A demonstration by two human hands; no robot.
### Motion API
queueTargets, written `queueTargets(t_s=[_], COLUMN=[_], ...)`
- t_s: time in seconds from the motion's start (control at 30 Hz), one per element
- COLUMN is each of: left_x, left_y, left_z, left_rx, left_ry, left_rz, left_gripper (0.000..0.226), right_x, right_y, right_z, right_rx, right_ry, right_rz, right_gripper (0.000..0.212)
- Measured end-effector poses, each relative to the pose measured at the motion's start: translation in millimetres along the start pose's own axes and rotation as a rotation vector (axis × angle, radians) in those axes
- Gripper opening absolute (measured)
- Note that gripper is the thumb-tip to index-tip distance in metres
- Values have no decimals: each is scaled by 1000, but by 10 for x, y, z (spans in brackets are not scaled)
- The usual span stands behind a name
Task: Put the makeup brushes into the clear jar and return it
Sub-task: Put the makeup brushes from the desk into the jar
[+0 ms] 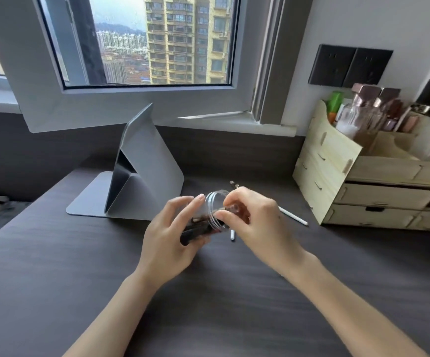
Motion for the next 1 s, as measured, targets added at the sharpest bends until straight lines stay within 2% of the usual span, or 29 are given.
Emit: queueTargets(t_s=[0.07, 0.13, 0.2, 0.27, 0.3, 0.37, 0.43, 0.47, 0.57, 0.67, 0.73, 0.83, 0.87, 0.93, 1.0], left_x=[16, 27, 34, 44, 49, 57, 56, 54, 58, 58, 53, 51, 49, 40, 35], left_y=[18, 31, 46, 58, 62, 71, 72, 75, 91, 79, 74, 73, 71, 61, 52], left_z=[-15, -34, -48, -67, -76, -96, -111, -114, -113, -101, -87, -75, -76, -84, -90], left_rx=[2, -3, -14, -20, -23, -30, -39, -42, -46, -60, -74, -100, -108, -129, -158], left_ry=[31, 73, 112, 140, 154, 178, 188, 191, 201, 204, 199, 191, 191, 207, 234], left_rz=[14, 39, 62, 80, 87, 99, 105, 109, 122, 111, 100, 93, 90, 87, 77], left_gripper=[78, 78, 79, 80, 81, 84, 84, 84, 83, 81, 80, 79, 79, 81, 84], right_x=[-20, -40, -63, -56, -40, -32, -54, -58, -13, 33, 100, 214, 220, 192, 124], right_y=[-54, -39, 9, 49, 37, -78, -197, -236, -255, -214, -109, 267, 390, 602, 655], right_z=[-38, 11, 249, 665, 900, 1297, 1516, 1578, 1662, 1732, 1626, 1173, 968, 480, 41], right_rx=[-101, -21, 47, -135, -286, -582, -767, -793, -845, -842, -774, -498, -331, 180, 589], right_ry=[107, 107, 1, -155, -240, -383, -416, -411, -362, -397, -443, -379, -315, -176, -73], right_rz=[44, 113, 225, 269, 184, -159, -449, -518, -581, -614, -440, 155, 311, 543, 581], right_gripper=[34, 36, 32, 28, 27, 26, 26, 29, 35, 31, 23, 12, 11, 7, 18])
Point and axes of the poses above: each hand's wrist, its own x-axis towards the middle knuckle, its own y-axis out of the back of the hand, z = x × y, the point moved 4 cm from there along x, towards the middle knuckle, and after that the axes turned 12 degrees about y, right-handed, at the moved point
